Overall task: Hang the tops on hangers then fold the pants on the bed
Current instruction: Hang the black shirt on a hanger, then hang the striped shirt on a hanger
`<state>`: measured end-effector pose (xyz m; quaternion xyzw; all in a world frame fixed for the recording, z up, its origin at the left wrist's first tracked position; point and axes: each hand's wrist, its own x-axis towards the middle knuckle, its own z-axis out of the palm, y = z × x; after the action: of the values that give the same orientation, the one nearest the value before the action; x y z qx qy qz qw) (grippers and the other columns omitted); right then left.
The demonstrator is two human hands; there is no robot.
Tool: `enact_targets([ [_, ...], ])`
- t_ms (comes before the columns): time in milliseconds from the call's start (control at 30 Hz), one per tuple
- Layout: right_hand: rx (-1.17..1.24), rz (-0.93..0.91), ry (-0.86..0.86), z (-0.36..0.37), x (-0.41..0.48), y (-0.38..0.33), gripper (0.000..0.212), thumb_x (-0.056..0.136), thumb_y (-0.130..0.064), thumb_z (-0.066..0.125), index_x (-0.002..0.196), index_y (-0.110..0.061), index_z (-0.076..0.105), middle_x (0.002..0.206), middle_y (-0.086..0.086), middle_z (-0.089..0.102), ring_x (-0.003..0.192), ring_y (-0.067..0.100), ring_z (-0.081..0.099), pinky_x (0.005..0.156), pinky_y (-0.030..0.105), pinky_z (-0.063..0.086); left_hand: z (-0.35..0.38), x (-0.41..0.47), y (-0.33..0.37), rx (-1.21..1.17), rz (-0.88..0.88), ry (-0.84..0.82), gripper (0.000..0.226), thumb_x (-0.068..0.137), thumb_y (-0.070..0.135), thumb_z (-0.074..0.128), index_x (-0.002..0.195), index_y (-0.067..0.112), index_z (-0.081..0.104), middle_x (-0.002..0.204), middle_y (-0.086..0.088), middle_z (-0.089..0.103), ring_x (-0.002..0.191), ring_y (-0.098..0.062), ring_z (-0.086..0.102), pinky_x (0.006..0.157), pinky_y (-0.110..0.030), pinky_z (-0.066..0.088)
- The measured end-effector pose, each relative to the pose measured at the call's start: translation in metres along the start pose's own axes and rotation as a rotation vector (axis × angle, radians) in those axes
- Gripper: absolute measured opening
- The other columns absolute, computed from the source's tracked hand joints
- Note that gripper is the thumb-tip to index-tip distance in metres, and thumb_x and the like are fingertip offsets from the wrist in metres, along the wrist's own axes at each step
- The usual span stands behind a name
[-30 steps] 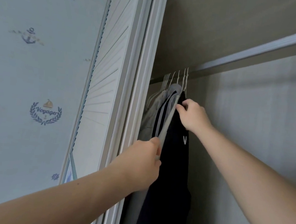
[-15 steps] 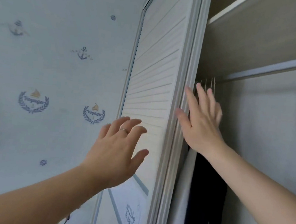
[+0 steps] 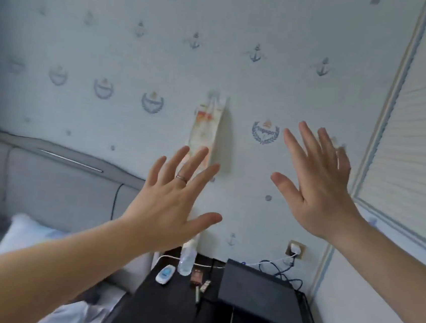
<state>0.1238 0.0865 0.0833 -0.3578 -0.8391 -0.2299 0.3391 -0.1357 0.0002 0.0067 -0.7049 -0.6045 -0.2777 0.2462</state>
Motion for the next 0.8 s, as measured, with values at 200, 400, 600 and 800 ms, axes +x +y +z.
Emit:
enact_targets([
  [200,0.301,-0.254,-0.149,0.091,0.014,-0.172,0.075,0.095,-0.071,0.015,0.160,-0.037,0.006,0.169,-0.008,-0.003,0.155,0.017,-0.015,0.122,0.054,-0.006,-0.044,-0.145,-0.121,0.167,-0.291,-0.105,0.087,0.086,0.083,0.015,0.160,0.040,-0.003,0.165,0.013,-0.027,0.150,-0.016,-0.031,0.124,-0.050,-0.009],
  [400,0.535,-0.503,-0.299,0.182,0.002,-0.338,0.077,0.094,-0.071,0.015,0.161,-0.033,0.012,0.169,-0.007,0.003,0.156,0.019,-0.005,0.122,0.055,-0.003,-0.071,-0.299,-0.188,0.183,-0.705,-0.156,0.086,0.085,0.083,0.014,0.159,0.042,0.001,0.166,0.015,-0.022,0.152,-0.013,-0.026,0.125,-0.044,-0.006],
  [600,0.721,-0.718,-0.511,0.266,-0.031,-0.483,0.074,0.092,-0.072,0.015,0.159,-0.039,0.015,0.168,-0.010,0.008,0.155,0.015,-0.003,0.122,0.047,-0.004,-0.063,-0.451,-0.222,0.221,-1.080,-0.273,0.085,0.084,0.085,0.013,0.159,0.045,0.000,0.168,0.015,-0.014,0.153,-0.010,-0.021,0.125,-0.041,-0.001],
  [800,0.828,-0.829,-0.751,0.351,-0.041,-0.602,0.074,0.091,-0.067,0.025,0.159,-0.038,0.015,0.168,-0.012,0.007,0.155,0.012,-0.005,0.122,0.044,-0.004,-0.043,-0.544,-0.271,0.204,-1.379,-0.314,0.088,0.082,0.090,0.015,0.156,0.044,0.014,0.169,0.014,0.001,0.152,-0.008,-0.010,0.123,-0.039,0.006],
])
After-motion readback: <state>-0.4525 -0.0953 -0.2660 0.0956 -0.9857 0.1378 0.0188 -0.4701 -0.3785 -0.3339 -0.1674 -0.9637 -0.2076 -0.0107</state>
